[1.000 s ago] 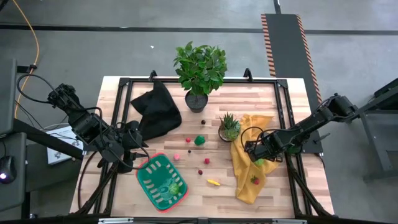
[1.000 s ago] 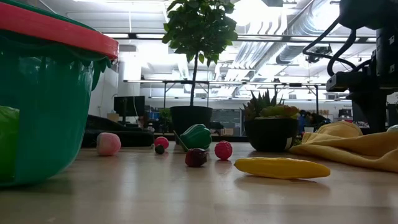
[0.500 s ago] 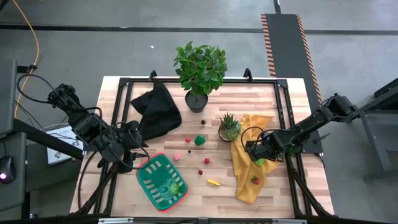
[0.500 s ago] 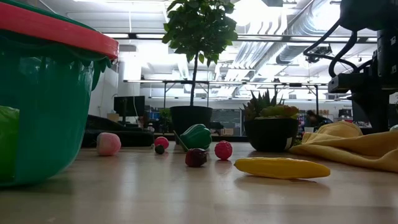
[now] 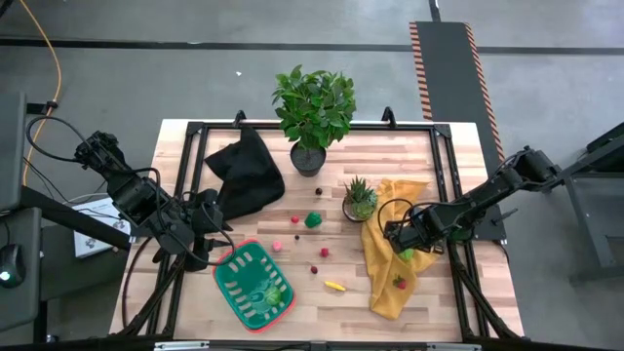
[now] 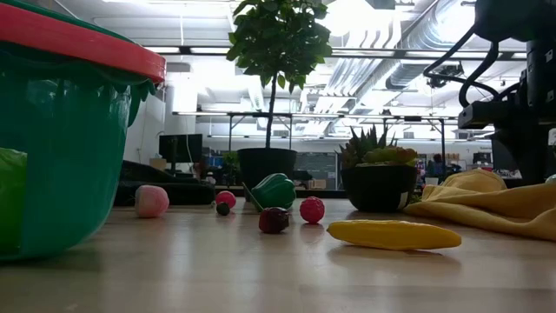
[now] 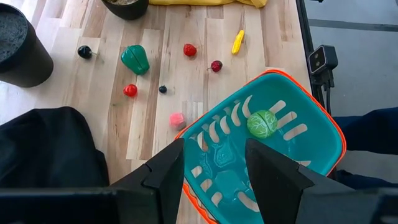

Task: Pick and placing Produce into tupperware
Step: Put the green starfruit into the blue basket

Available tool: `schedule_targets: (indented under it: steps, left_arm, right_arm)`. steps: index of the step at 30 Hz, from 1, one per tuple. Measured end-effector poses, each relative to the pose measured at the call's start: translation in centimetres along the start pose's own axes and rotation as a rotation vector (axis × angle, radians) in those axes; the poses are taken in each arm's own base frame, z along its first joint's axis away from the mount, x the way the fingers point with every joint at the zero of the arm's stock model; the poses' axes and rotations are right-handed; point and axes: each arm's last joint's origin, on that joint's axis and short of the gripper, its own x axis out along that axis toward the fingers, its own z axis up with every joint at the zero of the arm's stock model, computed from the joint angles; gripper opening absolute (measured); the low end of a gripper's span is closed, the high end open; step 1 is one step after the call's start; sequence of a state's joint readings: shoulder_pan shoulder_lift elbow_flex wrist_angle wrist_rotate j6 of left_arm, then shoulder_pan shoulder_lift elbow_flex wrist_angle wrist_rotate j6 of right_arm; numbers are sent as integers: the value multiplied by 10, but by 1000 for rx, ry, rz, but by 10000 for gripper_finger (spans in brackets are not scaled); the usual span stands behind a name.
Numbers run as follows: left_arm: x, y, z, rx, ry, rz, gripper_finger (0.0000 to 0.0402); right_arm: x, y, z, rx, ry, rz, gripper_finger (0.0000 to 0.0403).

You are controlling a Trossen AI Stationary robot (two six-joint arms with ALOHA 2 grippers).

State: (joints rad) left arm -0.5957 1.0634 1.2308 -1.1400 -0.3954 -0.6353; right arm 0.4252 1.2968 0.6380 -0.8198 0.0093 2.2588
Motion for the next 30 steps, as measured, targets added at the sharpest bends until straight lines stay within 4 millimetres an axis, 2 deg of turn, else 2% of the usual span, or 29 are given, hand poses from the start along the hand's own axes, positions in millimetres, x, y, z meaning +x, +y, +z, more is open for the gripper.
schedule_targets:
  steps: [5, 13, 23, 30]
  left_arm:
    - [0, 0, 0, 1, 0, 0, 156]
    - [0, 0, 0, 2, 0, 0, 156]
    - [0, 0, 0, 2, -1, 0, 156]
    - [0, 0, 1, 1, -12, 12, 156]
  right_arm:
    - [-2, 2, -2, -35, 8, 13, 215]
    - [-17, 9, -6, -110, -1, 24, 214]
    - [-57, 23, -17, -236, -16, 81, 214]
    - [-92, 39, -27, -335, -21, 227, 214]
